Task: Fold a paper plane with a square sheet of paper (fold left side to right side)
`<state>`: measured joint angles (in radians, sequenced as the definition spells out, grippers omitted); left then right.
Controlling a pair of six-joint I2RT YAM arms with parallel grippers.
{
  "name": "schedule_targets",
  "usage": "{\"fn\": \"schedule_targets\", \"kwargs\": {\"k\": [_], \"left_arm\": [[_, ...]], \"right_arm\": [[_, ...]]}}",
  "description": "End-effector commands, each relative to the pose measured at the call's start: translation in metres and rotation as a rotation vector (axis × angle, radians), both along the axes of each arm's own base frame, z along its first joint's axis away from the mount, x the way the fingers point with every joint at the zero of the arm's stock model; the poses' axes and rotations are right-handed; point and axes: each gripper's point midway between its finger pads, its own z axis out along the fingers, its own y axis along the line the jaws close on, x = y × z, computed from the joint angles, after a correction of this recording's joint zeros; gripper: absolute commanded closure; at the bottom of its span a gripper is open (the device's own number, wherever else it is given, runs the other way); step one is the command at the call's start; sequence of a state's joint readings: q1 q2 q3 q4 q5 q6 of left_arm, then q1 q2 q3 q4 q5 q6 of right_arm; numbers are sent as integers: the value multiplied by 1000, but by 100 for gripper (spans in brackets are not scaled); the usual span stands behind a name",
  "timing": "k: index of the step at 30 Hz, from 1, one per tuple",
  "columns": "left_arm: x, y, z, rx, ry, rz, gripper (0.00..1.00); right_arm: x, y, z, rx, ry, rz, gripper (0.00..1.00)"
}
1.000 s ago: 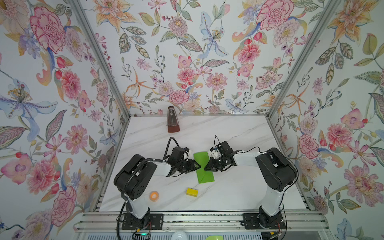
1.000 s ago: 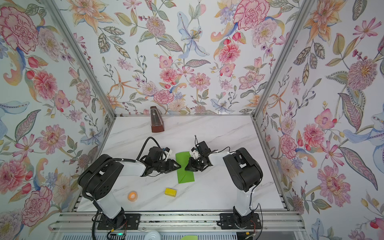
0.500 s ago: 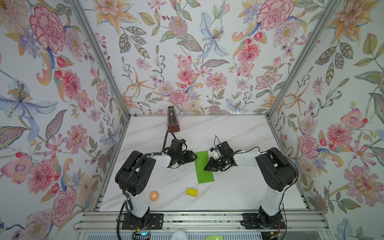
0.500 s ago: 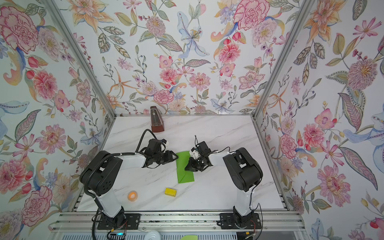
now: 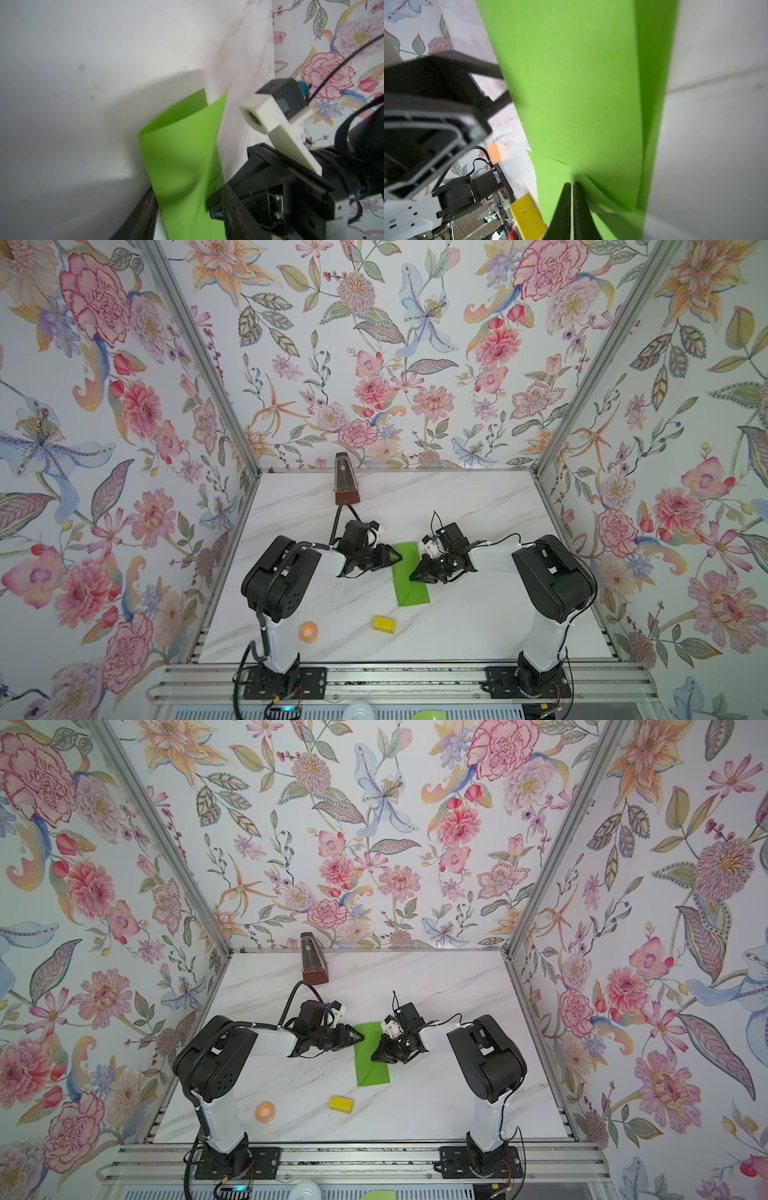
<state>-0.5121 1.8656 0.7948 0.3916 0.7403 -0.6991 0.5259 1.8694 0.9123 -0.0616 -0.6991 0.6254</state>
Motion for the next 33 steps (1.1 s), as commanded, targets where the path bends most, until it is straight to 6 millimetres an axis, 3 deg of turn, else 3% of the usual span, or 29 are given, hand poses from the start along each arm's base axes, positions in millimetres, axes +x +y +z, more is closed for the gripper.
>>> {"fn": "schedule_targets", "kwargs": {"k": [1, 6, 10, 15, 25, 28, 33], "left_arm": [[-34, -4, -6, -30, 76, -24, 50], [-49, -7, -5, -51, 75, -15, 57], [-48, -4, -9, -33, 70, 10, 65], [-43, 1, -18, 36, 62, 24, 67], [-34, 6, -20, 100, 24, 34, 97], [-30, 11, -11, 141, -5, 34, 99], [-20, 36, 16, 352, -82, 28, 99]], "right_arm": [[-17, -24, -34, -126, 93, -47, 91], [-18, -24, -34, -122, 95, -50, 91], [-19, -24, -35, -124, 98, -51, 91], [-21, -26, -36, -128, 100, -51, 91], [-20, -25, -32, -119, 96, -52, 91], [-15, -23, -18, -106, 67, -58, 91], [-1, -27, 17, -87, -10, -88, 80]]}}
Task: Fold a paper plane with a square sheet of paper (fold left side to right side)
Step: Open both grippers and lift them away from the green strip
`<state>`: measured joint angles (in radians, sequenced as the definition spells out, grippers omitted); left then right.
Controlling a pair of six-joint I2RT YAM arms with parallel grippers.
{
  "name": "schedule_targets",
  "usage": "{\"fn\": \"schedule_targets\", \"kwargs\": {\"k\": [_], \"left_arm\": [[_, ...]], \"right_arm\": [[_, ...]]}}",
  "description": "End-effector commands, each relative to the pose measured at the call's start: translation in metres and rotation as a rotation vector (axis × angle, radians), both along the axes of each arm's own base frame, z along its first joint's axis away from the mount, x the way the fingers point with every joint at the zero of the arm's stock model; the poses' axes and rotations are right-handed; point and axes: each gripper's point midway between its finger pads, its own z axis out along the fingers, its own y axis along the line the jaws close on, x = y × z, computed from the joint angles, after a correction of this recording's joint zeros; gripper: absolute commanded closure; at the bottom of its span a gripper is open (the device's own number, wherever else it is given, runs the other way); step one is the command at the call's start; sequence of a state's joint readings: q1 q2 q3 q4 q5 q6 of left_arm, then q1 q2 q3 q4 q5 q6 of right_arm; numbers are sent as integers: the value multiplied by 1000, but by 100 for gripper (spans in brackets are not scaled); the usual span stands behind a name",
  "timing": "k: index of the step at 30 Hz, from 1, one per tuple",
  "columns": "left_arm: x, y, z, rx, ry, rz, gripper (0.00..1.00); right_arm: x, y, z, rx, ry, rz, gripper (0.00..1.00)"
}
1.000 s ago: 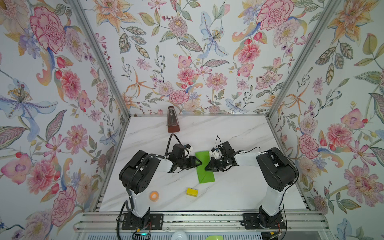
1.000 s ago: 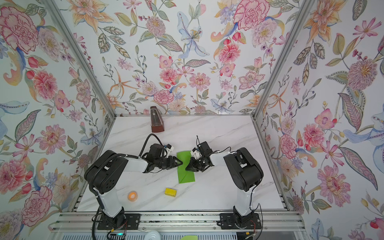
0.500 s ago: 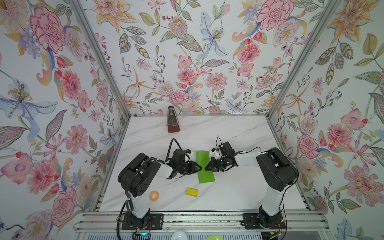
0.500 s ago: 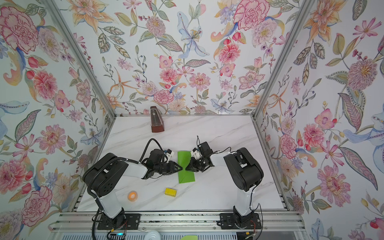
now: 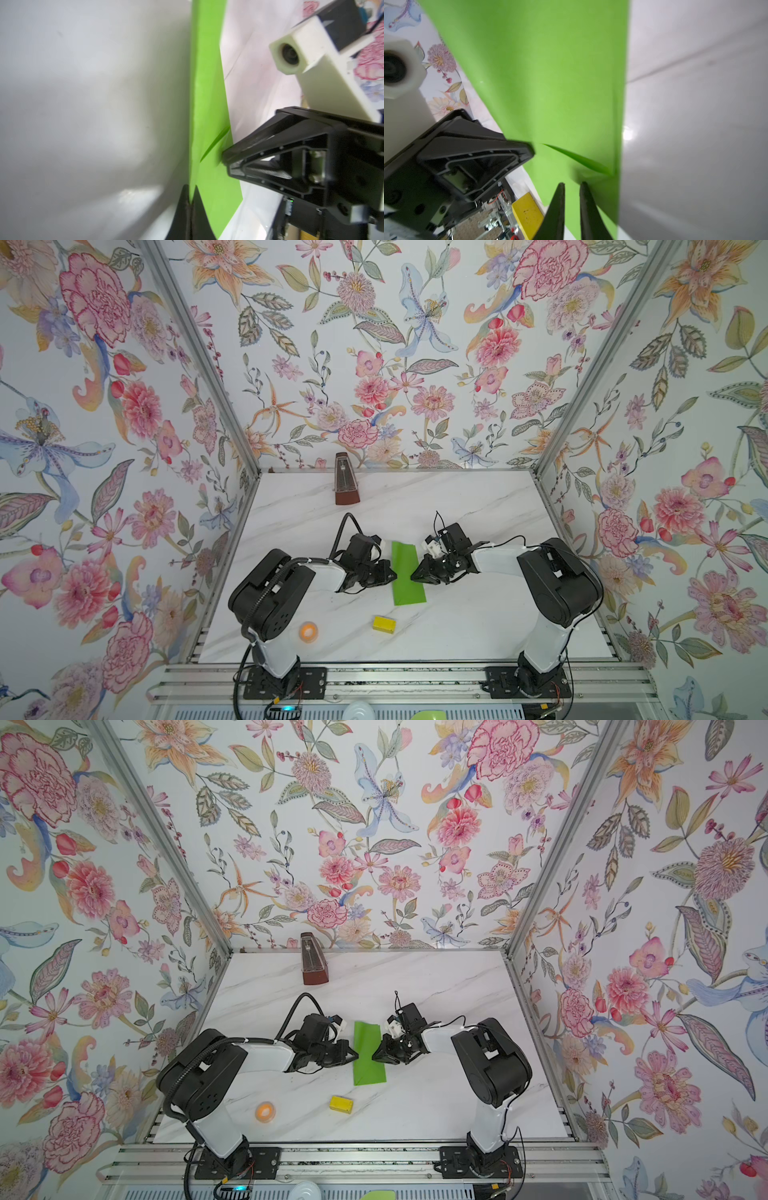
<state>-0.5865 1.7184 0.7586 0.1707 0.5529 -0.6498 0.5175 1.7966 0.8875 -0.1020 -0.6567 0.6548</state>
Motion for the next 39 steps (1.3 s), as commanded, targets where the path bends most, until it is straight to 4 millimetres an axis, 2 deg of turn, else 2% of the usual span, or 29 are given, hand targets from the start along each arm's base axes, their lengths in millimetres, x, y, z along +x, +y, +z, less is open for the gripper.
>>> {"fn": "schedule_targets", "kwargs": {"k": [1, 6, 10, 13, 14, 16, 18, 21, 24, 25, 27, 30, 34, 39], "left_arm": [[10, 30, 25, 223, -83, -3, 99], [23, 65, 84, 514, -228, 20, 99], [24, 96, 117, 822, -275, 67, 98], [23, 97, 124, 1008, -283, 69, 98], [22, 93, 126, 1037, -287, 67, 97], [19, 71, 123, 1064, -300, 41, 96], [16, 45, 115, 1061, -308, 7, 95], [7, -10, 93, 973, -301, -80, 91], [-7, -72, 75, 709, -268, -163, 85], [-8, -86, 76, 612, -262, -170, 80], [-11, -101, 83, 497, -274, -176, 68], [-4, -96, 100, 419, -321, -149, 56], [10, -72, 117, 346, -365, -104, 48], [24, -45, 118, 271, -341, -85, 45]], "right_arm": [[3, -19, 13, -59, -19, -49, 78], [14, -39, 33, -71, -63, -91, 75], [20, -58, 39, -87, -86, -120, 75], [22, -70, 41, -84, -93, -143, 75], [23, -74, 41, -84, -93, -151, 75], [23, -83, 44, -81, -100, -169, 75], [23, -91, 46, -79, -106, -188, 75], [23, -104, 49, -86, -111, -224, 75], [22, -113, 55, -101, -126, -247, 75], [22, -115, 56, -103, -129, -252, 75], [19, -117, 58, -115, -127, -265, 75], [15, -120, 60, -130, -120, -295, 73], [9, -111, 64, -135, -117, -308, 72], [4, -99, 62, -143, -97, -329, 69]]}}
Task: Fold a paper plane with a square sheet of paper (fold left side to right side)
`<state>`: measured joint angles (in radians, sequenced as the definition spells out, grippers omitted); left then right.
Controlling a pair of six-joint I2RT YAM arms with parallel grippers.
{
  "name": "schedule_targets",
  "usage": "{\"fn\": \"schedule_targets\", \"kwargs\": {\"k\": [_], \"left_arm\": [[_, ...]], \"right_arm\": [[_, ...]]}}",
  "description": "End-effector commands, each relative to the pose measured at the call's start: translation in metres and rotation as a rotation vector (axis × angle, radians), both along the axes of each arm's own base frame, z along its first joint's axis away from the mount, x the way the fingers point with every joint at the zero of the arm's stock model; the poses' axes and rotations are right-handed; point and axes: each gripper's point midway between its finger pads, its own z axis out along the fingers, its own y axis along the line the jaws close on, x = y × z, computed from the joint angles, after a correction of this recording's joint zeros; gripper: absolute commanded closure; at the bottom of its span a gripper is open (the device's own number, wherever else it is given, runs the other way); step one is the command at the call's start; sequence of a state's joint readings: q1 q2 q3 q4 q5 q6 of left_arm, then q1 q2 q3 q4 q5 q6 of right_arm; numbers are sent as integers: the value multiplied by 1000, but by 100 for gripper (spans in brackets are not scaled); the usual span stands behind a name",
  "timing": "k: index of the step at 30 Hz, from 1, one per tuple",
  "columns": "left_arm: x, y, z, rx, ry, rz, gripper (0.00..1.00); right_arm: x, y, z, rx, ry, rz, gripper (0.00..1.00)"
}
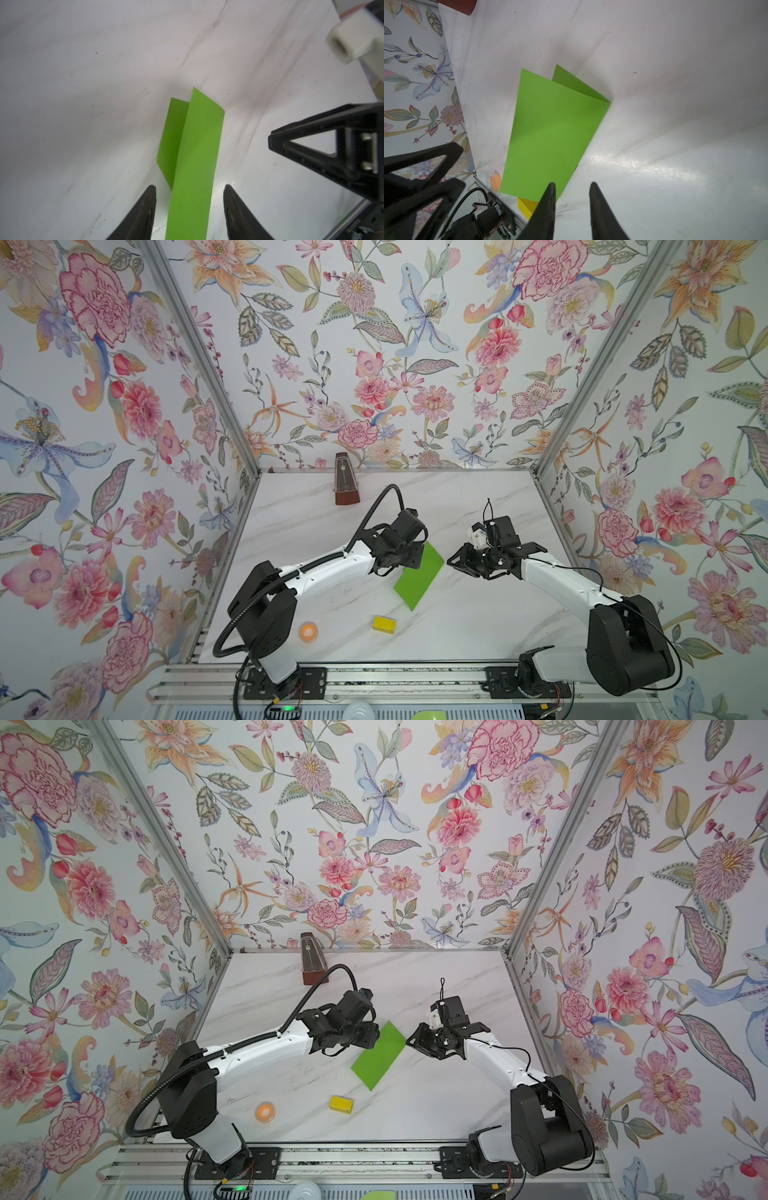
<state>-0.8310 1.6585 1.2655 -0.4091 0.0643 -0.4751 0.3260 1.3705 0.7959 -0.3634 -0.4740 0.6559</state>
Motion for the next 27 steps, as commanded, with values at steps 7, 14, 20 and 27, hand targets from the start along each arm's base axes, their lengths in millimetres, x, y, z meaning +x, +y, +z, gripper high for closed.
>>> {"fn": "schedule_targets", "kwargs": {"k": [7, 14, 20, 27], "left_arm": [[2, -1, -9, -106, 51, -131, 46], [4, 13, -16, -140, 48, -79, 49], [12, 50, 11, -279, -57, 47, 45], [13, 91, 32, -355, -172, 157, 35]], "right_arm": [[-7, 36, -24, 34, 72, -3, 69], [12, 24, -56, -99, 107, -26, 71], [41, 37, -64, -123, 50, 52, 69], [72, 84, -56, 23, -4, 215, 67]]}}
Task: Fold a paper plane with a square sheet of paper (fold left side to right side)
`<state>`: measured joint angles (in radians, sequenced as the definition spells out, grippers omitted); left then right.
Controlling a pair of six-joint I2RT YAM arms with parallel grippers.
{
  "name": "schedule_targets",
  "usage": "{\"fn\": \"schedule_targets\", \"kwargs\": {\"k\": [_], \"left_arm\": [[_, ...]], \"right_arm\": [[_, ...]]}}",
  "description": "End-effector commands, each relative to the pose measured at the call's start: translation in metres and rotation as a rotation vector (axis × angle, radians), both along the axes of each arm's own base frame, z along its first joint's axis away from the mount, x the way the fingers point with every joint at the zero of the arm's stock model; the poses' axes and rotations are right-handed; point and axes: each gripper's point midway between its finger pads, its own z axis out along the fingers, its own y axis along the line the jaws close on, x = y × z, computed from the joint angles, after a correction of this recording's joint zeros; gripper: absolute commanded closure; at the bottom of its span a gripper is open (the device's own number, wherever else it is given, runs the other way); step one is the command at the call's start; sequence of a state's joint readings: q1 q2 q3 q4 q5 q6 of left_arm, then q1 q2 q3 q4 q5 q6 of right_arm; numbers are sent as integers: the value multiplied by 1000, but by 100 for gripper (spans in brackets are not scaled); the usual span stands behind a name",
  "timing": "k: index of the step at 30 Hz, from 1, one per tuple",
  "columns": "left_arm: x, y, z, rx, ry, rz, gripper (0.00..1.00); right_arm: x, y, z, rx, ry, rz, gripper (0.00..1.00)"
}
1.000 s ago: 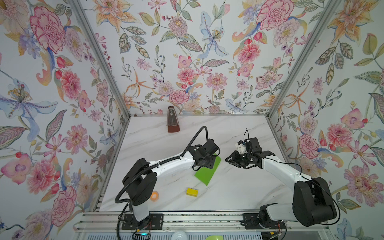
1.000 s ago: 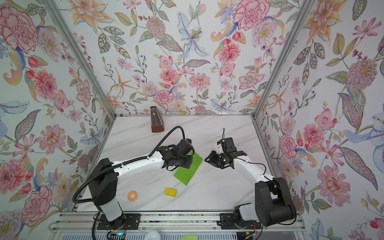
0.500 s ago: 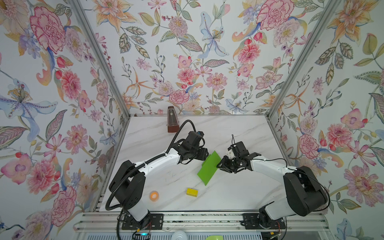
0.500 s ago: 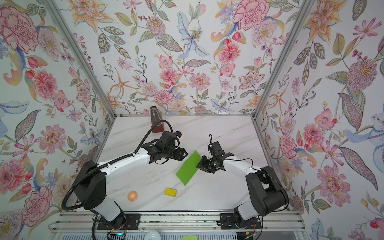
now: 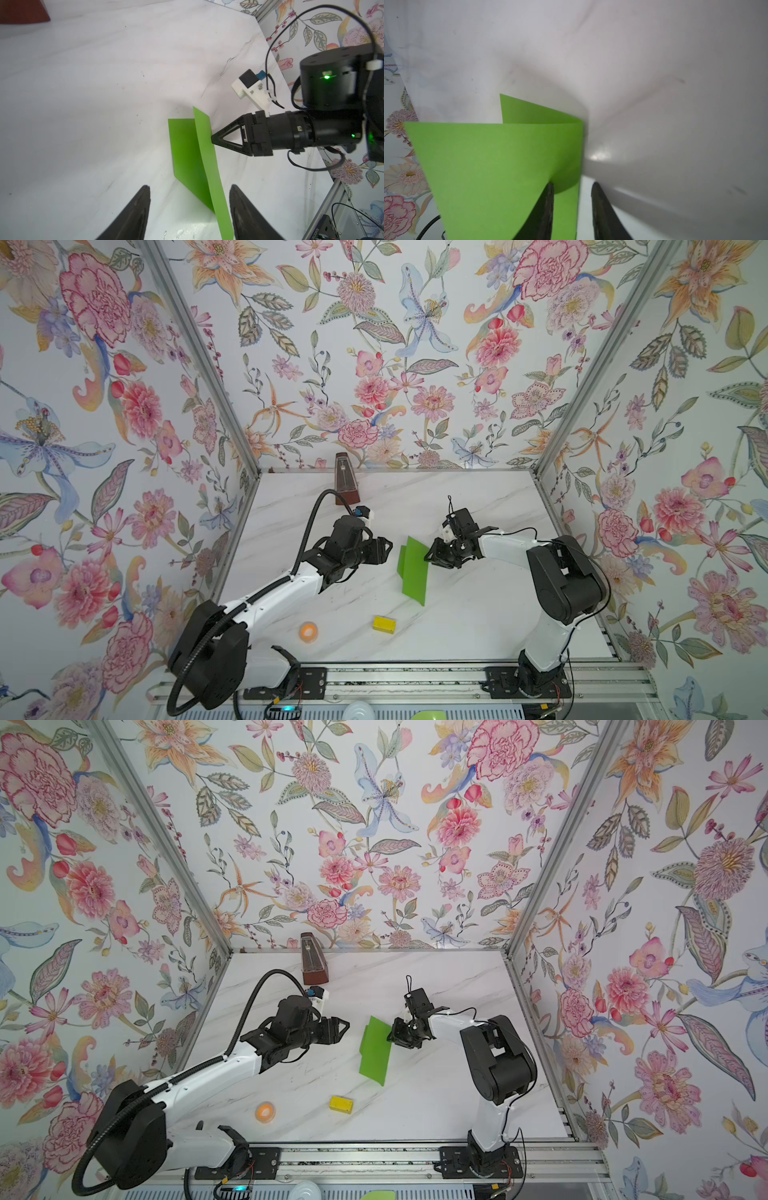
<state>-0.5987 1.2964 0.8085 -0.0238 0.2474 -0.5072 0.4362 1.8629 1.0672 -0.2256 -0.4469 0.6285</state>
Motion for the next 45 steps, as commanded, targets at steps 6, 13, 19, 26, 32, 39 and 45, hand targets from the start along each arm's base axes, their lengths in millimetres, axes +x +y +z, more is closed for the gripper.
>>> {"fn": "schedule_targets", "kwargs": {"k": [6, 13, 19, 26, 32, 39, 45], "left_arm": [[7, 3, 9, -181, -26, -3, 32], [7, -19, -13, -290, 86, -48, 35], [0, -56, -41, -294, 184, -120, 39], [1, -74, -74, -237, 252, -140, 46], [6, -68, -89, -200, 270, -110, 63], [6, -66, -84, -226, 271, -111, 57], [7, -67, -82, -234, 274, -115, 57]], "right_arm": [[13, 41, 43, 175, -110, 191, 66], [-3, 21, 81, 107, -237, 194, 62], [-31, 0, 102, 68, -405, 216, 62], [-70, -12, 102, -27, -565, 304, 53], [-114, 8, 92, -185, -801, 579, 51], [-133, 28, 76, -338, -907, 776, 47], [-129, 41, 69, -382, -918, 801, 47]]}}
